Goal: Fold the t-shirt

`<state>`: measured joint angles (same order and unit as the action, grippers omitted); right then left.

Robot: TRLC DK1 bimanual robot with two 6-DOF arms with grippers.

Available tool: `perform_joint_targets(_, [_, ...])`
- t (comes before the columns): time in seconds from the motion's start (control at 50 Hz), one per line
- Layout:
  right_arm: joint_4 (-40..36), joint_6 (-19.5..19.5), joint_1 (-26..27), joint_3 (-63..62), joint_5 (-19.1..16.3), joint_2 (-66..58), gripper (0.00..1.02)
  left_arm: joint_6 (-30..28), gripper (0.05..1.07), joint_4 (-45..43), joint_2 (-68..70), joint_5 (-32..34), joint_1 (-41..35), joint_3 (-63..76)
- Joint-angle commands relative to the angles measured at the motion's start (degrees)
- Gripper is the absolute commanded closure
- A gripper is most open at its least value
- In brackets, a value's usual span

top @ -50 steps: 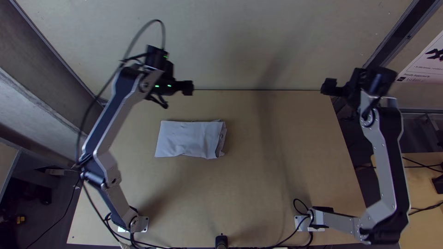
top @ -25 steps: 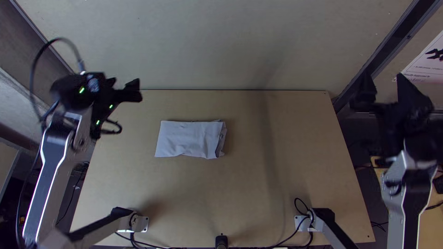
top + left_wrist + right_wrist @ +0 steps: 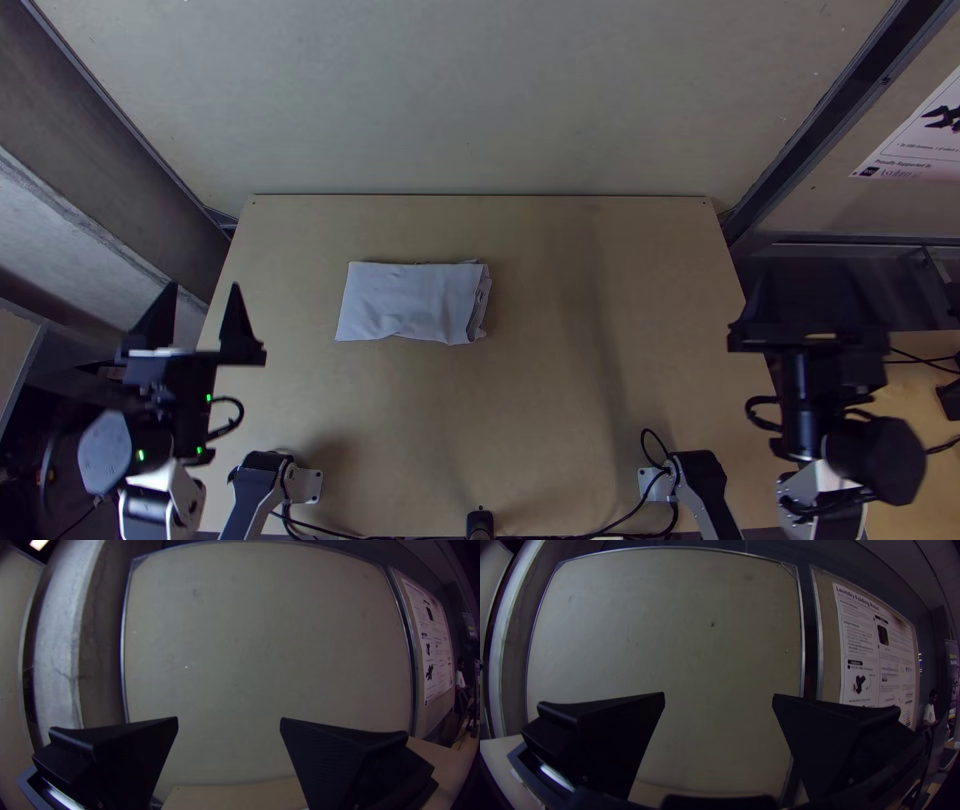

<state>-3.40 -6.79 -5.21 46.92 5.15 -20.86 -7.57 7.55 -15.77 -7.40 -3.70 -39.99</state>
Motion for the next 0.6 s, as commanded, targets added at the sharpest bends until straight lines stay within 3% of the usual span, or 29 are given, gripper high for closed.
perform_joint_targets(0.0, [2.3, -1.3, -0.2, -7.5, 0.5, 6.1, 0.03, -1.2, 0.09, -1.2, 7.4, -0.3, 0.9, 5.5])
perform_joint_targets(0.26, [4.5, -1.1, -1.4, -24.5, 0.3, 21.0, 0.03, 0.1, 0.09, 1.5, 16.1, -1.5, 1.8, 18.1])
perform_joint_targets(0.58, [12.3, 0.3, -2.0, -38.2, 0.0, 21.3, 0.03, 1.6, 0.09, -5.4, 16.1, -1.6, 7.1, 32.1])
